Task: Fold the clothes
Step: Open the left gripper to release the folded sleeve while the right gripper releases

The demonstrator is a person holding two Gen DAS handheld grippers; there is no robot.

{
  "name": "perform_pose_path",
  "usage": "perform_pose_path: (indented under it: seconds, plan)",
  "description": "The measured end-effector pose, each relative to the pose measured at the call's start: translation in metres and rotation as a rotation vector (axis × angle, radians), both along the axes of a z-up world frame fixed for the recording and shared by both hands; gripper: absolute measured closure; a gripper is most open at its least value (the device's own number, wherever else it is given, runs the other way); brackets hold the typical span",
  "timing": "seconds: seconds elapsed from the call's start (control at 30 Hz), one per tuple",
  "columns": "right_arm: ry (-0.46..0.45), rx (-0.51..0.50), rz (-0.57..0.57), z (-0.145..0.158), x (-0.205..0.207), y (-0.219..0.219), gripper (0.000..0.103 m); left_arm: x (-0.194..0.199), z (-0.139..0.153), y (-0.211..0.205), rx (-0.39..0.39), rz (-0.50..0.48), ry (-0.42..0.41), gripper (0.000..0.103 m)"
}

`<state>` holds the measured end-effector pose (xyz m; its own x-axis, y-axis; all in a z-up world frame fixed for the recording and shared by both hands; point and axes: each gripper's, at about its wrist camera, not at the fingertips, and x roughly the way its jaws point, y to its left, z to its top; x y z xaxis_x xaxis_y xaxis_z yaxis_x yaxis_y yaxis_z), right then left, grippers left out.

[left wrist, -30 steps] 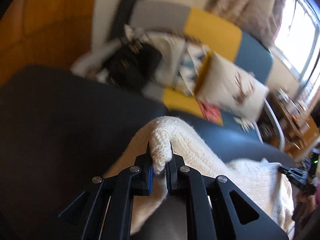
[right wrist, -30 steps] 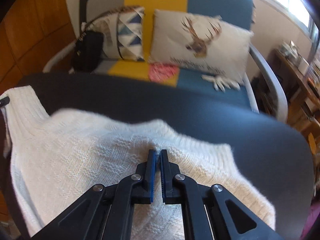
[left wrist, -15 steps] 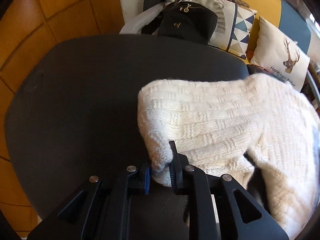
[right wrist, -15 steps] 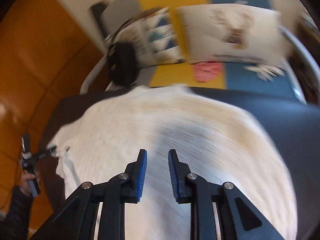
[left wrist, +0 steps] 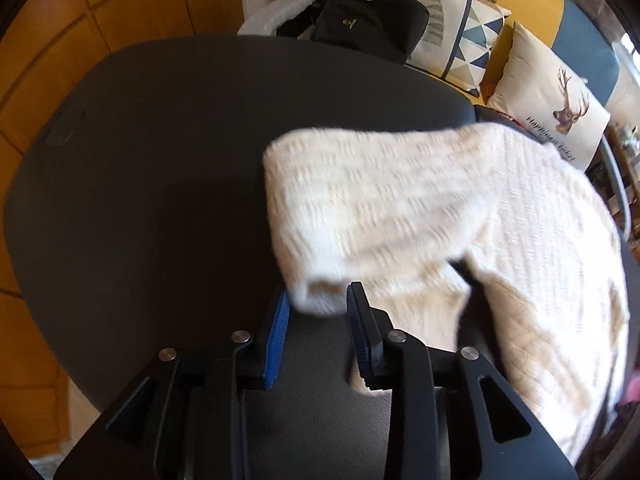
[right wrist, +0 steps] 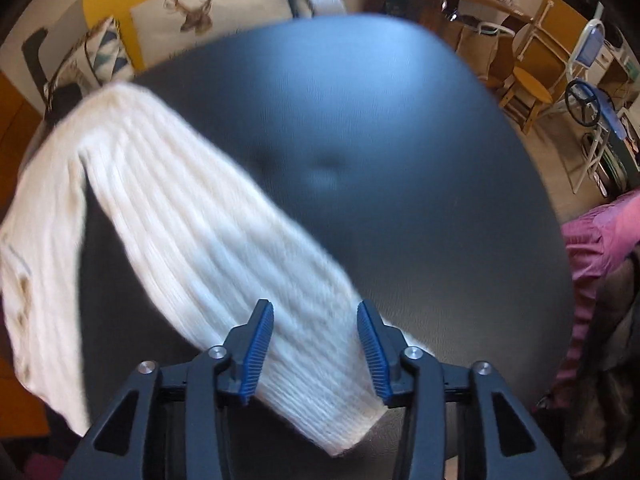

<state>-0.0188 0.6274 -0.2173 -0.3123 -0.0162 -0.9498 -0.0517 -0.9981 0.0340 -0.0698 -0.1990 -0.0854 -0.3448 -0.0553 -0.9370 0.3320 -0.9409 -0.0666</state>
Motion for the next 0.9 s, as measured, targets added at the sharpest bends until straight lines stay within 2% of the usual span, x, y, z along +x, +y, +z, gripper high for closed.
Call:
perform_pose_path:
  seconds: [0.03, 0.07, 0.1, 0.13, 0.17, 0.23, 0.33, 0.37, 0.4, 0.43, 0.47, 0.53, 0.6, 0.67, 0.7, 0.8, 0.9]
  plan:
    - [0.049, 0.063, 0.046, -0.001, 0.002, -0.01, 0.048, 0.003, 0.001, 0.001, 0.031, 0.01, 0.007, 0.071]
    - [0.077, 0.122, 0.091, -0.002, 0.003, -0.019, 0.049, 0.007, 0.002, 0.002, 0.06, 0.019, 0.013, 0.07]
    - [0.086, 0.155, 0.117, -0.001, 0.002, -0.025, 0.055, 0.009, 0.001, 0.004, 0.081, 0.028, 0.012, 0.069]
    - [0.093, 0.172, 0.13, 0.0, -0.001, -0.029, 0.078, 0.011, 0.0, 0.005, 0.101, 0.038, 0.012, 0.066]
    - [0.094, 0.231, 0.141, 0.001, -0.005, -0.031, 0.093, 0.015, 0.0, 0.006, 0.114, 0.045, 0.017, 0.066]
    - [0.096, 0.393, 0.146, 0.007, -0.017, -0.029, 0.093, 0.018, 0.0, 0.007, 0.125, 0.047, 0.025, 0.066]
    - [0.123, 0.498, 0.04, 0.035, -0.037, 0.001, 0.093, 0.027, 0.003, 0.007, 0.136, 0.046, 0.043, 0.066]
    - [0.106, 0.507, 0.008, 0.038, -0.042, 0.013, 0.091, 0.031, 0.003, 0.006, 0.139, 0.042, 0.045, 0.066]
    - [0.068, 0.499, -0.018, 0.037, -0.046, 0.026, 0.089, 0.035, 0.002, 0.004, 0.145, 0.038, 0.048, 0.066]
    - [0.031, 0.491, -0.044, 0.036, -0.049, 0.039, 0.078, 0.039, 0.001, 0.002, 0.148, 0.034, 0.049, 0.066]
    - [0.025, 0.489, -0.065, 0.038, -0.05, 0.045, 0.077, 0.041, -0.001, 0.0, 0.14, 0.032, 0.041, 0.066]
    - [0.059, 0.494, -0.099, 0.046, -0.047, 0.046, 0.077, 0.046, -0.004, -0.004, 0.109, 0.03, 0.026, 0.066]
    - [0.126, 0.485, -0.096, 0.061, -0.036, 0.038, 0.076, 0.059, 0.001, -0.014, 0.126, 0.024, 0.05, 0.066]
    - [0.236, 0.422, 0.054, 0.084, -0.021, -0.011, 0.075, 0.075, 0.01, -0.03, 0.138, 0.042, 0.092, 0.066]
    - [0.262, 0.376, 0.148, 0.091, -0.015, -0.042, 0.075, 0.083, 0.015, -0.039, 0.14, 0.059, 0.115, 0.066]
    - [0.313, 0.256, 0.399, 0.103, 0.011, -0.13, 0.075, 0.096, 0.015, -0.067, 0.172, 0.118, 0.151, 0.066]
    - [0.318, 0.121, 0.544, 0.096, 0.027, -0.201, 0.075, 0.091, 0.0, -0.075, 0.235, 0.136, 0.157, 0.066]
